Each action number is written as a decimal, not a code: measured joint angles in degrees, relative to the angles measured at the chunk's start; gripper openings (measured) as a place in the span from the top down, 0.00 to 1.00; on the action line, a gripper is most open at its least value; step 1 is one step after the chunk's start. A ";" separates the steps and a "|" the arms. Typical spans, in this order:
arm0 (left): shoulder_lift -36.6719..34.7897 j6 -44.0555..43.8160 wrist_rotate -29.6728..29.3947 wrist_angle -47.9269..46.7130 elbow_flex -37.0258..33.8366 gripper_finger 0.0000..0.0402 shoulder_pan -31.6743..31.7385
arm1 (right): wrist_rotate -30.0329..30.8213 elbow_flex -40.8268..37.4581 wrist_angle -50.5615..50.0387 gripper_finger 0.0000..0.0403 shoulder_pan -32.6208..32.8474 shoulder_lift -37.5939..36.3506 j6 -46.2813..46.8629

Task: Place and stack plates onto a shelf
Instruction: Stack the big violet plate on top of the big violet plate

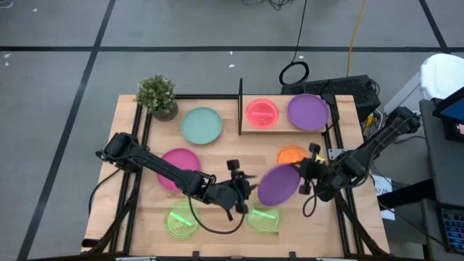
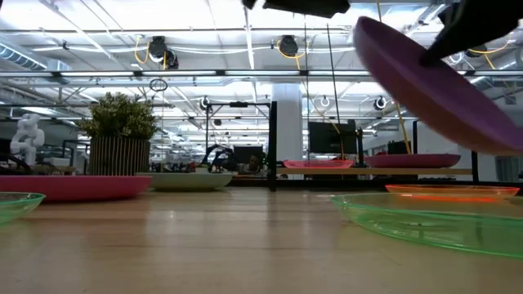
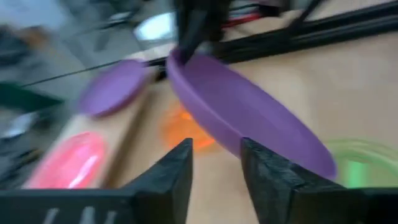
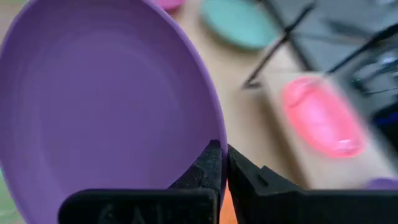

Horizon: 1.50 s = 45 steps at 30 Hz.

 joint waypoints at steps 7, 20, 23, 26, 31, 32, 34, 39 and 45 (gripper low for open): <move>0.02 -1.59 -21.18 -1.74 -0.04 0.48 -0.26 | 19.41 0.00 0.95 1.00 0.02 -1.15 -1.68; 0.02 -4.75 -19.77 -1.80 -0.04 0.47 0.72 | 34.20 -0.02 8.43 1.00 0.07 -1.13 -11.96; 0.02 -6.52 -19.11 -3.98 -0.04 0.47 0.56 | 35.36 -0.02 8.52 1.00 0.07 -1.29 -12.99; 0.02 -8.36 -17.86 -4.99 -0.04 0.47 -0.02 | 37.97 0.01 8.88 1.00 0.16 -1.45 -12.87; 0.02 -10.86 -14.63 -4.67 -0.04 0.47 0.04 | 40.23 0.00 8.72 1.00 0.22 -1.59 -12.89; 0.02 -11.02 -15.21 -4.64 -0.04 0.47 0.24 | 40.28 0.00 9.02 1.00 0.20 -1.54 -12.69; 0.02 -11.16 -16.37 -4.48 -0.04 0.47 0.91 | 40.32 0.00 9.60 1.00 0.20 -1.48 -12.11; 0.02 -11.04 -17.34 -2.36 -0.04 0.47 3.55 | 40.30 0.00 11.39 1.00 0.20 -1.47 -11.59; 0.02 -7.43 -10.20 1.86 -0.04 0.58 6.27 | 40.15 0.00 12.94 1.00 0.20 -1.08 -11.63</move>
